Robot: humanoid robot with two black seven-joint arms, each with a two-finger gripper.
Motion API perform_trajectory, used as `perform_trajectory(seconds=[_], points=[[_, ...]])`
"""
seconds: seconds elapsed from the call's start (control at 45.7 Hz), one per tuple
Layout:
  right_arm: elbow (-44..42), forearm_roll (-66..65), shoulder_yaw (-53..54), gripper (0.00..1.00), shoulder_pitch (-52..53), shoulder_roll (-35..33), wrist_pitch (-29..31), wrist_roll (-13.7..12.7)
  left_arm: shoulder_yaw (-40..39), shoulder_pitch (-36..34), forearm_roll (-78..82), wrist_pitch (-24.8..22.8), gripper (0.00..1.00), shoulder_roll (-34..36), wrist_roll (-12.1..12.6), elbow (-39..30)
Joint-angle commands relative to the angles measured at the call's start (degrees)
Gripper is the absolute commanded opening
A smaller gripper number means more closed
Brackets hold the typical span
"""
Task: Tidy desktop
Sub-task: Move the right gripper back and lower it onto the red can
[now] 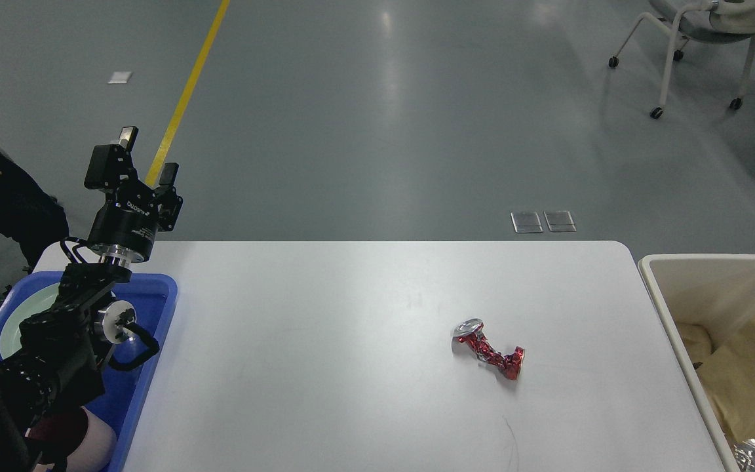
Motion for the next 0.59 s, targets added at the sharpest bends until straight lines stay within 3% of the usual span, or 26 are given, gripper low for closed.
perform_trajectory(seconds=[0.0,0.241,0.416,0.569], points=[[0.6,0.08,-0.05,1.0,2.91,0.21,0.12,0.05,-0.01,0.0,0.0,-0.01,0.96,0.0,0.0,0.0],[5.87,0.26,-1.37,1.0,13.02,3.54,0.91,-0.04,-0.01,0.0,0.0,0.08,0.96,0.0,0.0,0.0],[7.72,0.43,-6.02,1.0,22.6,11.53,2.93,-0.04,-0.01,0.0,0.0,-0.01,0.96,0.0,0.0,0.0],[11.58,0.0,-14.53,1.0,26.56,18.92,8.11,-0.04,-0.01,0.0,0.0,-0.01,0.96,0.0,0.0,0.0]])
